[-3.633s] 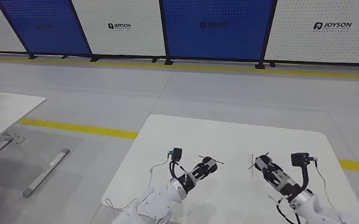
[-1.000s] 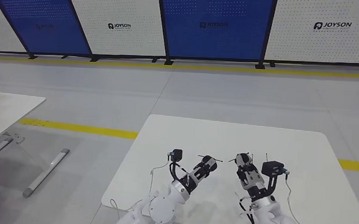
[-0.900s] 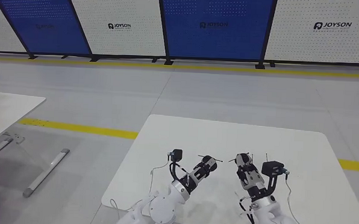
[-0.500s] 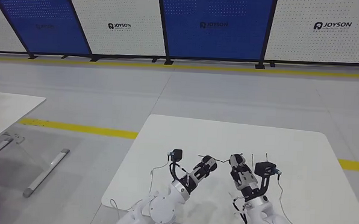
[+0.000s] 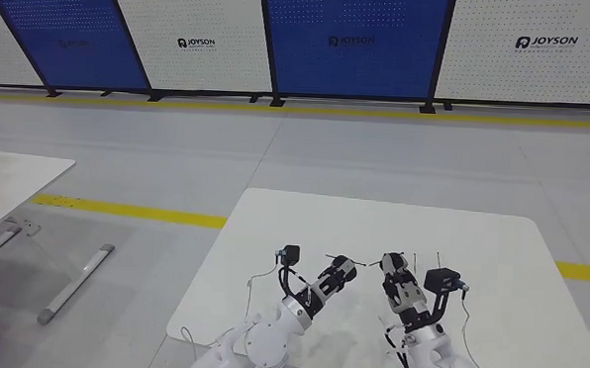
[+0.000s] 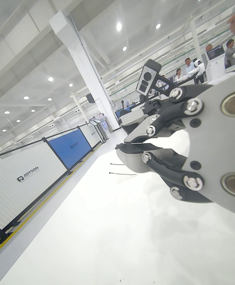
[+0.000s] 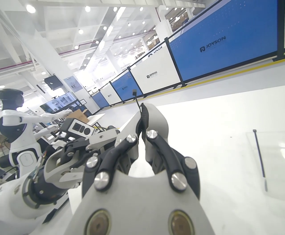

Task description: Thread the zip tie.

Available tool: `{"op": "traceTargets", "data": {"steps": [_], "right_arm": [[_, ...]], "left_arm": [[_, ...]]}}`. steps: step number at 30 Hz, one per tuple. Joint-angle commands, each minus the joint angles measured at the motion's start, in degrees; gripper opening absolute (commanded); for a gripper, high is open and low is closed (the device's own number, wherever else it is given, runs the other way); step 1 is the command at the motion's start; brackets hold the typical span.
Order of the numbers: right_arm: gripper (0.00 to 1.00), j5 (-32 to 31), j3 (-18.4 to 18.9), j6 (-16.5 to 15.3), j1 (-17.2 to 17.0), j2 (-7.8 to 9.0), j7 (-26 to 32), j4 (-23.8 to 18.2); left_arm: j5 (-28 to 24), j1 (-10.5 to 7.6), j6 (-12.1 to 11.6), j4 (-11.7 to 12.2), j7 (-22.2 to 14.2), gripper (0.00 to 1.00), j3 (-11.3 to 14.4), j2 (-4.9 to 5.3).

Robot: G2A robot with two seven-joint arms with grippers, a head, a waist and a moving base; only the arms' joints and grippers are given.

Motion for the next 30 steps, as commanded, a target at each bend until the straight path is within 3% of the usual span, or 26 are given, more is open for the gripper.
{"op": "traceTargets", "data": {"steps": [1,15,30], "right_arm": [[0.0,-0.2,0.0,-0.2,0.0,-0.13,0.2,0.0],[0.0,-0.6,-0.4,0.4,1.6,-1.43,3.0,1.8],[0.0,-2.0,1.9,-1.0,-1.0,-1.89,1.1,0.1]], "left_arm": [[0.0,0.0,0.0,0.0,0.0,0.0,0.0,0.0],[0.0,0.0,0.0,0.0,0.0,0.0,0.0,0.0],[0.0,0.0,0.0,0.0,0.0,0.0,0.0,0.0]]}}
